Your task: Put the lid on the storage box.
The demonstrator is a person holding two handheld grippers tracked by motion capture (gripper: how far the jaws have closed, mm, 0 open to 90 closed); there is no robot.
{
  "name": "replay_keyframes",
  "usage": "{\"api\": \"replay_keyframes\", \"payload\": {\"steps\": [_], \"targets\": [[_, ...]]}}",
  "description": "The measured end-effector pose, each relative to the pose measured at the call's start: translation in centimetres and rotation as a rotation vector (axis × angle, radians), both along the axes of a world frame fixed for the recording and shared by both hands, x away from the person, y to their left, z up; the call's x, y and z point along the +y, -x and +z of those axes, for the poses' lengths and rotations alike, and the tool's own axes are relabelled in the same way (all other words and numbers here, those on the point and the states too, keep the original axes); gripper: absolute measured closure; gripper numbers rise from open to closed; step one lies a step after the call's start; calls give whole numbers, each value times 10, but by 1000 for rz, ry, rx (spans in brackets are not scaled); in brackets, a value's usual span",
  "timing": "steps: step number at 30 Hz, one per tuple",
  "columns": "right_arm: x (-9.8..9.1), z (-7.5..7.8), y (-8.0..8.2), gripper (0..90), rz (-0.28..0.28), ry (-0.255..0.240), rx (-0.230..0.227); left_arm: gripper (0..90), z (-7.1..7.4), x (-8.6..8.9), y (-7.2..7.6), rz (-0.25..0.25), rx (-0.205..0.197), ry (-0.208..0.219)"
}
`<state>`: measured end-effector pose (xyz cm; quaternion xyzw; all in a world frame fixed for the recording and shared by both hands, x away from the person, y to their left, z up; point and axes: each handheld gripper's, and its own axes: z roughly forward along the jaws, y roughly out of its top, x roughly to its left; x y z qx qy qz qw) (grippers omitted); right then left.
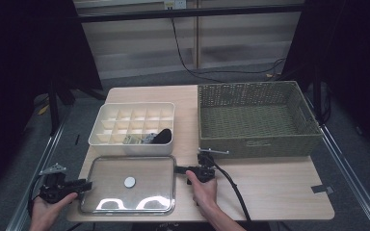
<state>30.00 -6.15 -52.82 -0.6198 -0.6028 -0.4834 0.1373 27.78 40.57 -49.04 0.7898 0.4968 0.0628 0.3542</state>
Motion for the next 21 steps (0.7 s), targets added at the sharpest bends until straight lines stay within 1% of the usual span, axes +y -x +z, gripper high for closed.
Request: {"api": "replay_keyframes", "payload": {"steps": [2,6,7,8,11,13,14,15,17,19,20,21], "targets": [[-1,-1,-1,773,-19,-32,34,587,0,0,0,1,-3,0],[-2,-2,-1,765,-28,-61,58,588,0,0,0,1,0,3],[-4,-4,-2,767,-28,-83,80,589,0,0,0,1,1,2],[-4,-4,-1,767,-34,-92,88,588,0,0,0,0,2,1],[-5,-5,-2,740,-28,-114,94,588,0,0,0,0,5,3],[-6,-7,-3,741,-38,-142,121,589,0,0,0,1,4,3],[-6,-7,-3,743,-27,-138,113,589,0,0,0,3,3,6],[-6,-7,-3,751,-17,-118,110,589,0,1,0,5,2,9],[-6,-7,-3,751,-20,-142,122,592,-1,1,0,2,3,9],[-4,-8,-3,755,-7,-153,124,592,0,1,0,2,6,10],[-3,-9,-3,760,7,-157,133,593,0,1,0,2,7,11],[-1,-8,-3,755,15,-146,115,593,-1,1,0,2,7,13]]}}
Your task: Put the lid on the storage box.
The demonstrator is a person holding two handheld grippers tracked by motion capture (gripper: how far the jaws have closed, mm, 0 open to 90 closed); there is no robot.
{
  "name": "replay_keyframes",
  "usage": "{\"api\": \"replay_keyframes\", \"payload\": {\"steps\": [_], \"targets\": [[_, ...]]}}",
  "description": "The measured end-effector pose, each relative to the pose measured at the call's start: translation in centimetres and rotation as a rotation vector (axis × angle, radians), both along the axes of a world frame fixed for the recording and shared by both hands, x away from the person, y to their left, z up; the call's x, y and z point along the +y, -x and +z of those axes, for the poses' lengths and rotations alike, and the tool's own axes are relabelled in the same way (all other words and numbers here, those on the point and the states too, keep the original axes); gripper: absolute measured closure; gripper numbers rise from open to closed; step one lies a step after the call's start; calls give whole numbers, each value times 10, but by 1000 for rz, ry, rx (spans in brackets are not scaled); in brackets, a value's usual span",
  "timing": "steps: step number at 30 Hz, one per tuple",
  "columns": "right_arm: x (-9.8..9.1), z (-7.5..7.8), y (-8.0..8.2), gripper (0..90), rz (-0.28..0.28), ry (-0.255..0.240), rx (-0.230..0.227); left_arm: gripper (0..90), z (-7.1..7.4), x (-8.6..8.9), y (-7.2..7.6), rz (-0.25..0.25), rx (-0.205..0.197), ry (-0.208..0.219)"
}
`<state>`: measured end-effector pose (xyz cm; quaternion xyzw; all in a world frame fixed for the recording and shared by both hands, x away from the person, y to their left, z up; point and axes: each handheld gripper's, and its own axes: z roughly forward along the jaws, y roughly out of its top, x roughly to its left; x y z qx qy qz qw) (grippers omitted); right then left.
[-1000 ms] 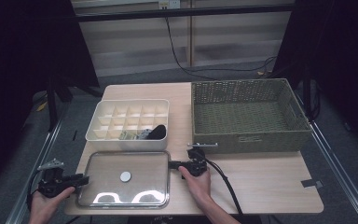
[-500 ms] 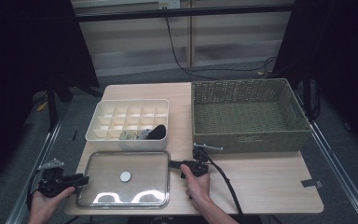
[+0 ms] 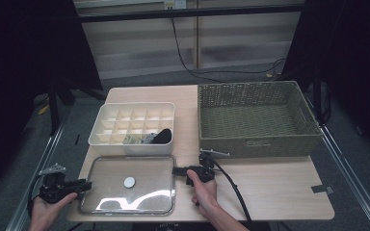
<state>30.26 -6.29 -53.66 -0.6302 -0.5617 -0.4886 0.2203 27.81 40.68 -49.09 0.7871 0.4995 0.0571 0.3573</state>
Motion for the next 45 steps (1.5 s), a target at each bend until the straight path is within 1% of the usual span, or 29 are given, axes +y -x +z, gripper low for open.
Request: {"api": "replay_keyframes", "payload": {"steps": [1,2,3,4,5,7,8,9,11,12,13,17,18,23,27,29,30,33,35,36,38,40,41,42,43,44,45], "targets": [[1,1,0,728,23,2,-16,593,0,0,0,-1,-1,1],[1,3,-1,706,32,13,-23,593,0,0,0,-1,-4,1],[1,3,-1,703,36,15,-24,593,0,0,0,-2,-2,3],[1,3,-2,705,51,19,-36,593,0,0,0,-2,-2,4],[1,4,-3,718,73,37,-51,593,0,0,0,0,-2,4],[1,4,-4,725,93,40,-57,593,0,0,0,-7,3,2],[0,5,-4,731,117,41,-61,594,0,0,-1,-8,5,2],[0,4,-5,733,130,50,-70,595,1,0,-1,-16,8,1],[0,4,-5,740,153,58,-87,604,0,1,-1,-15,11,5],[0,4,-6,739,161,55,-92,605,0,1,-1,-15,11,6],[0,4,-6,738,163,53,-87,605,0,1,-1,-13,9,6],[1,4,-8,724,201,53,-106,605,0,2,-2,-24,11,6],[1,5,-8,718,219,50,-114,606,0,2,-2,-24,12,7],[1,6,-9,713,239,48,-133,606,0,2,-2,-23,16,16],[4,7,-8,696,258,30,-152,606,0,3,-2,-22,17,23],[6,7,-8,689,262,42,-159,606,0,2,-2,-24,16,19],[6,8,-7,692,260,39,-171,606,0,3,-2,-22,15,23],[4,8,-7,730,256,22,-170,590,-1,5,-2,-25,25,46],[2,8,-7,745,251,13,-177,583,-1,5,-2,-33,25,46],[1,7,-7,746,251,-2,-179,570,0,5,-2,-46,20,39],[1,8,-6,749,253,-6,-196,531,0,3,-2,-44,25,37],[0,9,-6,762,255,-12,-198,473,0,5,-3,-44,35,65],[0,9,-6,767,254,-14,-202,452,0,5,-3,-34,39,70],[0,9,-6,769,255,-18,-205,438,0,6,-3,-33,32,78],[-1,9,-5,775,251,-21,-212,435,0,7,-2,-38,38,101],[-1,9,-5,778,256,-24,-221,428,0,8,-2,-38,37,106],[-1,10,-5,779,257,-35,-225,408,0,8,-2,-23,39,108]]}}
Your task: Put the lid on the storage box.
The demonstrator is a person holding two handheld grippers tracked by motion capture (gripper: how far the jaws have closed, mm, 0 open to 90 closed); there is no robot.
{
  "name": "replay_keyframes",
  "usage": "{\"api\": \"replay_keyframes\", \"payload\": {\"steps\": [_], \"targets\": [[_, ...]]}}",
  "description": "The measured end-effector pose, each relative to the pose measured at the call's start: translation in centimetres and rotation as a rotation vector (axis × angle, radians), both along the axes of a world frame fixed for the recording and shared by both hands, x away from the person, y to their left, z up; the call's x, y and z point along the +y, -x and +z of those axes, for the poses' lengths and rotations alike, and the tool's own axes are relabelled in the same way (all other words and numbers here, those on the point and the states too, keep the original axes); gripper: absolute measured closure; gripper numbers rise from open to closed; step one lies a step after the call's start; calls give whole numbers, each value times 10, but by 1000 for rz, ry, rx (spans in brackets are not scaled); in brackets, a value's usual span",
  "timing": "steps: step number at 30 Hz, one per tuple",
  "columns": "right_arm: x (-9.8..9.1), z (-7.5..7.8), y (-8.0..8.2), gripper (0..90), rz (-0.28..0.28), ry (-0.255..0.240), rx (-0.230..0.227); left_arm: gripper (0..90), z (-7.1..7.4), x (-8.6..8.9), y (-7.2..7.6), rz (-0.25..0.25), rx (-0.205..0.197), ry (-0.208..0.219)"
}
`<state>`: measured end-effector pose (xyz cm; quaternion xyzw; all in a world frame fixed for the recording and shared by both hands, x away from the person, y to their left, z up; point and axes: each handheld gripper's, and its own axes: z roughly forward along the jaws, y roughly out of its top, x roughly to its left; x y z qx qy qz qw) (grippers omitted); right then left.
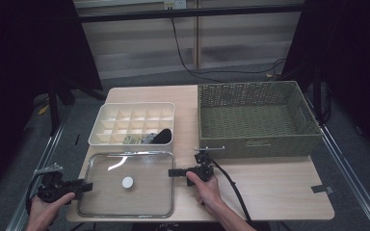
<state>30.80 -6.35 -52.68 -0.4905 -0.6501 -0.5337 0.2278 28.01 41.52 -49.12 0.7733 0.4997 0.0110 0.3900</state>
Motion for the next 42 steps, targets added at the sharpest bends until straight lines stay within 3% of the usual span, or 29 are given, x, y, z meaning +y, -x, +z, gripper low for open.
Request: {"api": "replay_keyframes", "payload": {"steps": [4,5,6,11,20,25,32,42], "targets": [[0,1,0,780,-2,4,-15,373,-1,3,1,1,19,23],[0,1,1,779,-2,5,-16,401,-2,4,2,-14,31,60],[0,2,1,779,-6,5,-20,484,-3,4,2,-18,38,71],[1,3,2,776,-12,17,-19,508,-3,6,2,-15,57,80],[3,10,6,773,-24,43,-63,485,-7,7,3,-19,68,128],[5,12,7,764,-40,76,-59,527,-6,10,7,-1,50,141],[7,23,11,764,-55,105,-98,585,-2,13,14,22,3,172],[9,41,15,752,-88,168,-123,623,7,9,22,26,-41,159]]}}
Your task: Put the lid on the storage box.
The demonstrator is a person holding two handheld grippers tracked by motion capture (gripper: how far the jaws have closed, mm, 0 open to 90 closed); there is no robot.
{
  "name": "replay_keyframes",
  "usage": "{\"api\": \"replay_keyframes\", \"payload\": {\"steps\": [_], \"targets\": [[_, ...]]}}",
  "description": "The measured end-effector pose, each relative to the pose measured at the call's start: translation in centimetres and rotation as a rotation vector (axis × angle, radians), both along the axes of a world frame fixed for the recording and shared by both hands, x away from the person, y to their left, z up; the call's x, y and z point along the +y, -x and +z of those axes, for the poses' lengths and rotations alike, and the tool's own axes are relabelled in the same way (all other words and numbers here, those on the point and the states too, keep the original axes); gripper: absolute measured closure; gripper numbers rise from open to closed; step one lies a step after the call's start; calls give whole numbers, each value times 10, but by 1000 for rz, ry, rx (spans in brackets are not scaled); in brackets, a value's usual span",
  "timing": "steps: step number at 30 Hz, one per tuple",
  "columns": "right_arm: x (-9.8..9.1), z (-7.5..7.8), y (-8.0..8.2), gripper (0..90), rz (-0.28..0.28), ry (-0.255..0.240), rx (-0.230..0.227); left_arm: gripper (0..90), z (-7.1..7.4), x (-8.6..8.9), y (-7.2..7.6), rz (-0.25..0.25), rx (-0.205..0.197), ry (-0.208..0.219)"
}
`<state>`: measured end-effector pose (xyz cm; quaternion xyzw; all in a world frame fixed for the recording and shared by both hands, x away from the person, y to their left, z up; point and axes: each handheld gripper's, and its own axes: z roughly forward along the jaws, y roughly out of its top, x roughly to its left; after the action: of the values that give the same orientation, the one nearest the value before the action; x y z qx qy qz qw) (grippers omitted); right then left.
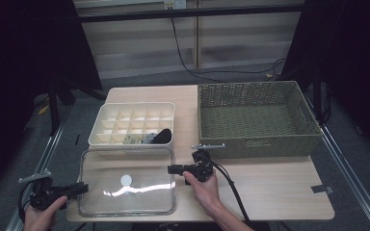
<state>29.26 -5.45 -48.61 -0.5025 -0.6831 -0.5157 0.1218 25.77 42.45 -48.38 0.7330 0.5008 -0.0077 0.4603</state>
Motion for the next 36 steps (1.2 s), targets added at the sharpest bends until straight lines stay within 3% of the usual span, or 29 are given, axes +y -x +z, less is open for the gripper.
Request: {"api": "replay_keyframes", "payload": {"steps": [3,6,15,18,24,36], "targets": [[0,3,-1,742,-9,10,-14,637,1,-1,-1,7,-9,6],[2,5,0,714,-6,55,-42,639,3,-2,-3,5,-14,-4],[-1,13,-2,741,-2,32,-60,652,11,-5,-5,12,-64,-29],[-2,17,-4,748,-4,28,-66,668,14,-5,-7,18,-74,-16],[-1,27,-7,756,-13,43,-101,683,19,-7,-13,39,-90,-24],[-4,35,-11,749,-38,54,-125,703,32,-13,-22,51,-118,-41]]}}
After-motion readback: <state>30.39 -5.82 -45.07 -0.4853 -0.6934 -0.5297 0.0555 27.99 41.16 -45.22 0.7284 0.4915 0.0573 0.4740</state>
